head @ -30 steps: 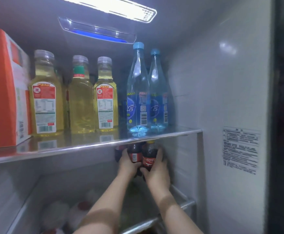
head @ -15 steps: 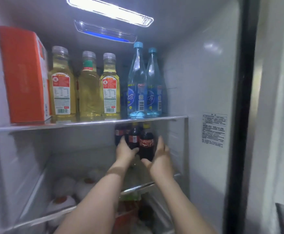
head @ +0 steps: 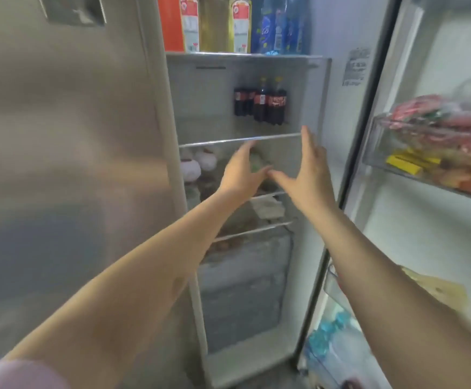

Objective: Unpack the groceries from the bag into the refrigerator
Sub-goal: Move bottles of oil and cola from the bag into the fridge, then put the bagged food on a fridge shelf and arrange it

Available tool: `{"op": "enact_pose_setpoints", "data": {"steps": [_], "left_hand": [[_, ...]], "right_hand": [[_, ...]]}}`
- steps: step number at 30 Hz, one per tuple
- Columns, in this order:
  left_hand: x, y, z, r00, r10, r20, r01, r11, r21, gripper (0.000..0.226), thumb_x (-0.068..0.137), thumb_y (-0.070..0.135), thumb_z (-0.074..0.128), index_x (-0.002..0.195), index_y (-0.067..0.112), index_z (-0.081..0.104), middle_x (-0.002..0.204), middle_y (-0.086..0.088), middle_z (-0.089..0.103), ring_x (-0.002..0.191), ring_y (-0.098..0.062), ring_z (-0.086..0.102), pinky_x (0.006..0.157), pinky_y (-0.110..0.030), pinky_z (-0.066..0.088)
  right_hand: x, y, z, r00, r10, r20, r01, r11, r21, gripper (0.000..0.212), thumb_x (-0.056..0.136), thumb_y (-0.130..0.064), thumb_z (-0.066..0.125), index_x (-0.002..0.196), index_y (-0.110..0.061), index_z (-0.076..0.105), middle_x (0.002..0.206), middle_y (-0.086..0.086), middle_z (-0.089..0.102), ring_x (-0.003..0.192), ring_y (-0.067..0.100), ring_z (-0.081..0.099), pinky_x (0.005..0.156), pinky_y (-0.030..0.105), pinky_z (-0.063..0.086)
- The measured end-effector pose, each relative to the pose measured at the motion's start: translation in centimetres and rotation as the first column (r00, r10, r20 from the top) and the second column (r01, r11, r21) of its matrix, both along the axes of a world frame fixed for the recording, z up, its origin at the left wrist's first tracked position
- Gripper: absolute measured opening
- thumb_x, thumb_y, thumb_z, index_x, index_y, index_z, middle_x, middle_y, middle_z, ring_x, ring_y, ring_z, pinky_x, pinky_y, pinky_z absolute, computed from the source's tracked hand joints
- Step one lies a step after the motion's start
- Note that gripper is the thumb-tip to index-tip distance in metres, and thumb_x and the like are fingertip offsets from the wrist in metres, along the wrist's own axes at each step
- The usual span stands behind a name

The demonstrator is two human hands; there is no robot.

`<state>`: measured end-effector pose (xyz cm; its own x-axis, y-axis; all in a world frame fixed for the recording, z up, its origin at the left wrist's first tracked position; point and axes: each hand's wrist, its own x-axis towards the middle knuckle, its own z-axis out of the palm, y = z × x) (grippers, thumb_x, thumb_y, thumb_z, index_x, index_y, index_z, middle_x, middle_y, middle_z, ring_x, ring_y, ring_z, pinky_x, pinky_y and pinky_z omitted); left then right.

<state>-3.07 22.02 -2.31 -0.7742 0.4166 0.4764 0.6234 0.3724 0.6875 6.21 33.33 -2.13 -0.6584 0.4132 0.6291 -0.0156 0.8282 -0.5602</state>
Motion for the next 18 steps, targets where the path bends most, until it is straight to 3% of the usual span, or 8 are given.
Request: {"op": "enact_pose_setpoints", "data": {"steps": [2, 5, 6, 10, 15, 18], "left_hand": [[2.9, -3.7, -1.6, 0.999, -0.04, -0.017, 0.039, 0.999, -0.024, 0.075, 0.085, 0.031, 0.07, 0.146, 0.011, 0.03, 0.146, -0.003, 0.042, 0.131, -0.012, 0.041, 0.107, -0.022, 0.033], [6.2, -9.4, -3.5, 0.994, -0.109, 0.004, 0.109, 0.994, 0.002, 0.07, 0.086, 0.024, 0.069, 0.145, 0.011, 0.032, 0.136, 0.009, 0.041, 0.106, 0.013, 0.04, 0.086, 0.002, 0.031], [7.0, -11.0, -4.0, 0.993, -0.115, 0.009, 0.115, 0.993, 0.003, 0.07, 0.087, 0.024, 0.069, 0.145, 0.012, 0.031, 0.137, 0.01, 0.04, 0.107, 0.012, 0.04, 0.087, 0.002, 0.031], [8.4, -17.3, -6.2, 0.985, -0.166, 0.035, 0.166, 0.986, 0.011, 0.074, 0.086, 0.028, 0.069, 0.147, 0.015, 0.03, 0.148, 0.003, 0.038, 0.133, -0.011, 0.037, 0.108, -0.022, 0.03], [10.6, -25.5, -9.8, 0.952, -0.292, 0.088, 0.291, 0.956, 0.018, 0.07, 0.088, 0.024, 0.066, 0.147, 0.016, 0.029, 0.149, 0.001, 0.035, 0.136, -0.011, 0.032, 0.103, -0.009, 0.027], [11.0, -31.5, -12.1, 0.944, -0.314, 0.097, 0.317, 0.948, -0.013, 0.071, 0.088, 0.027, 0.067, 0.147, 0.017, 0.029, 0.149, 0.002, 0.036, 0.136, -0.01, 0.033, 0.11, -0.024, 0.031]], "right_hand": [[3.2, -2.5, -1.4, 1.0, 0.029, 0.005, -0.029, 1.0, 0.004, 0.101, 0.078, -0.041, 0.075, 0.152, -0.024, 0.008, 0.151, 0.01, 0.026, 0.138, 0.022, 0.029, 0.104, 0.024, 0.029], [6.7, -6.9, -3.7, 0.999, 0.044, 0.029, -0.045, 0.999, 0.025, 0.099, 0.079, -0.039, 0.074, 0.152, -0.025, 0.009, 0.153, 0.005, 0.023, 0.138, 0.016, 0.027, 0.098, 0.014, 0.021], [7.4, -8.4, -4.4, 0.998, 0.048, 0.037, -0.049, 0.998, 0.028, 0.099, 0.079, -0.038, 0.075, 0.152, -0.025, 0.01, 0.154, 0.005, 0.022, 0.139, 0.015, 0.025, 0.099, 0.012, 0.019], [8.9, -14.9, -7.1, 0.998, 0.048, 0.033, -0.05, 0.997, 0.054, 0.099, 0.077, -0.034, 0.077, 0.152, -0.017, 0.015, 0.152, 0.009, 0.026, 0.139, 0.016, 0.027, 0.101, 0.005, 0.016], [10.9, -24.1, -10.9, 1.0, -0.007, 0.028, 0.006, 1.0, 0.023, 0.097, 0.077, -0.035, 0.075, 0.151, -0.015, 0.015, 0.151, 0.009, 0.028, 0.141, 0.018, 0.024, 0.11, 0.017, 0.021], [12.3, -29.8, -12.9, 0.998, -0.018, 0.055, 0.019, 1.0, -0.003, 0.098, 0.076, -0.036, 0.075, 0.151, -0.014, 0.016, 0.151, 0.009, 0.029, 0.14, 0.016, 0.024, 0.108, 0.01, 0.017]]}}
